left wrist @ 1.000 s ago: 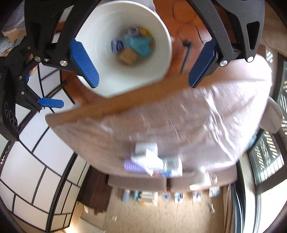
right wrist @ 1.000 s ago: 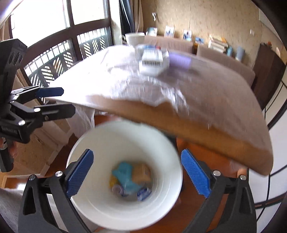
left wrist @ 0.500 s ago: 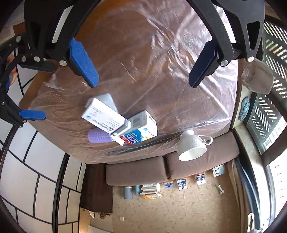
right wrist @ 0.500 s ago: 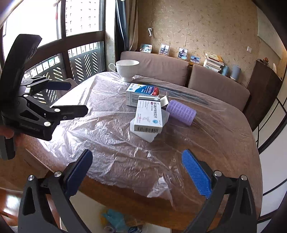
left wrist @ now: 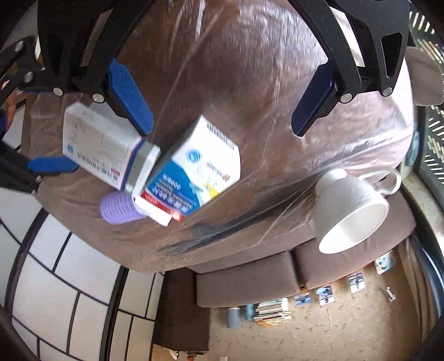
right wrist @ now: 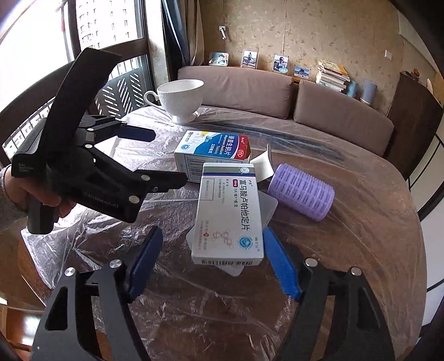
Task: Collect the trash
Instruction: 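Grasp the Naproxen box with the left tool while the right tool grasps the white medicine box, then carry the Naproxen box and white medicine box over the bin with both tools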
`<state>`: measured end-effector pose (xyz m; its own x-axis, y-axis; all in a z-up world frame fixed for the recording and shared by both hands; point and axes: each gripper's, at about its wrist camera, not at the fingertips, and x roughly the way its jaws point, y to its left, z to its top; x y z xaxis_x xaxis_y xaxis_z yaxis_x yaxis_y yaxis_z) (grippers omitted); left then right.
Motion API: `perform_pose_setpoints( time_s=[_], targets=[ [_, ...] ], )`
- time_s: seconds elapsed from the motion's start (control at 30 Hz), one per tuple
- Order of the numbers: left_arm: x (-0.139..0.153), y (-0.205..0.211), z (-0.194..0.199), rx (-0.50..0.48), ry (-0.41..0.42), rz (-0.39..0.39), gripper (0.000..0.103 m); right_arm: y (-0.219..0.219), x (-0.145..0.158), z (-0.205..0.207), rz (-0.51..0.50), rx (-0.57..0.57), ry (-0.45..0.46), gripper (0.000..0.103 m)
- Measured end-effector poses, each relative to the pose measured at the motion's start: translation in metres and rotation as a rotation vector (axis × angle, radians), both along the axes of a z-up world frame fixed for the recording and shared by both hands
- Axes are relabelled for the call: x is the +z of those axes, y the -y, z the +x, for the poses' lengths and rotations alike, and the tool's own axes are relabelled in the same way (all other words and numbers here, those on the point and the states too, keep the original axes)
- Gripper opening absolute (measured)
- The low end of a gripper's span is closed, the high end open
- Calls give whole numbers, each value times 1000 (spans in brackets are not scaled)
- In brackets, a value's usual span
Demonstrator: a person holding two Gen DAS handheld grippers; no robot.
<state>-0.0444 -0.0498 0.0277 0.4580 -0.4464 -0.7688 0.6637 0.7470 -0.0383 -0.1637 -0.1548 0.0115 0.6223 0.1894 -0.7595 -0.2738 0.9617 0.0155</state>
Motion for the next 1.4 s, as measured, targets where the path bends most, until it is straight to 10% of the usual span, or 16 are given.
perform_pose_setpoints(
  time_s=[0.47, 0.63, 1.4],
  targets=[
    [-4, 38, 26, -201, -3, -11, 82, 11, -7, 23, 27, -83, -13, 67],
    [-9, 42, 32, -214, -37, -16, 48, 18, -6, 23, 71, -101, -10, 61],
    [12, 1, -19, 93, -74, -150, 48, 49, 6, -11, 333, -127, -33, 58]
  ],
)
